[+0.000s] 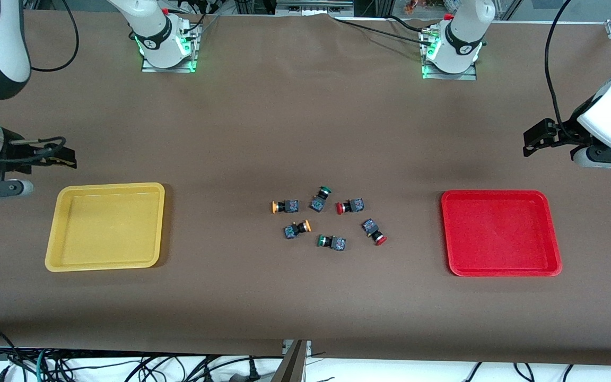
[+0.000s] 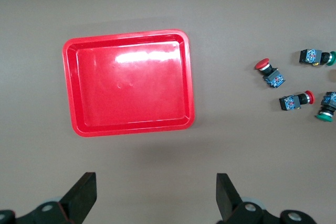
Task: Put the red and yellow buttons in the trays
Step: 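Reach the right gripper to a yellow button while the left gripper reaches a red button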
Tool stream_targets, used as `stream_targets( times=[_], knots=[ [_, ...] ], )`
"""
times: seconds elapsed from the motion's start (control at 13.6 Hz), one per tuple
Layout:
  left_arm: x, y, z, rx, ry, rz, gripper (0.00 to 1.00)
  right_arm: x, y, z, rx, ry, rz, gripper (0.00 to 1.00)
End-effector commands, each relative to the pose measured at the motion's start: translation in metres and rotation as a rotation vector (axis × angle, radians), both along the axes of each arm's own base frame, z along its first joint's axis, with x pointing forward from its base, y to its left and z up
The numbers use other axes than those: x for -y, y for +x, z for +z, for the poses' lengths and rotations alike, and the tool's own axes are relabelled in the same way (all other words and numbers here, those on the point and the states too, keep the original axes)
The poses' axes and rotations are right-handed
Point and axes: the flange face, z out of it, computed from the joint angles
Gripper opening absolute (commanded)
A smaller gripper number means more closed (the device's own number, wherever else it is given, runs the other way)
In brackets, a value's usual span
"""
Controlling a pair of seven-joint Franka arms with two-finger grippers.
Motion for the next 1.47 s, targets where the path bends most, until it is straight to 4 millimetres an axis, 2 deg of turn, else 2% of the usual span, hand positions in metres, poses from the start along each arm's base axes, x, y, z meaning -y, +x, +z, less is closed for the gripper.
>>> stream_targets(
  times=[0.0, 0.29, 0.52, 0.81, 0.96, 1.03, 1.11, 1.25, 1.4],
  knots=[
    [0.001, -0.002, 0.008, 0.005, 0.016, 0.007, 1.0, -0.032, 0.014, -0.025, 0.015, -0.014, -0.073, 1.0],
    [0.001, -0.002, 0.008, 0.005, 0.016, 0.007, 1.0, -0.094, 0.032, -0.076, 0.038, -0.037, -0.201, 1.0],
    [0.001, -0.002, 0.008, 0.005, 0.016, 0.007, 1.0, -0.156, 0.038, -0.124, 0.068, -0.052, -0.357, 1.0],
    [0.005, -0.002, 0.008, 0.005, 0.015, 0.001, 1.0, -0.226, 0.03, -0.172, 0.091, -0.077, -0.557, 1.0],
    [0.019, -0.001, 0.01, 0.019, 0.011, -0.013, 1.0, -0.261, 0.023, -0.196, 0.111, -0.084, -0.674, 1.0],
    [0.03, -0.002, 0.01, 0.019, 0.01, -0.03, 1.0, -0.276, 0.019, -0.209, 0.118, -0.082, -0.73, 1.0],
    [0.049, -0.004, 0.011, 0.022, 0.005, -0.048, 1.0, -0.294, 0.014, -0.22, 0.114, -0.07, -0.79, 1.0],
    [0.103, -0.009, 0.006, 0.02, -0.011, 0.004, 1.0, -0.32, 0.01, -0.235, 0.12, -0.023, -0.915, 1.0],
    [0.157, -0.01, -0.011, 0.027, -0.034, 0.108, 1.0, -0.351, -0.003, -0.259, 0.126, -0.018, -0.989, 1.0]
  ],
)
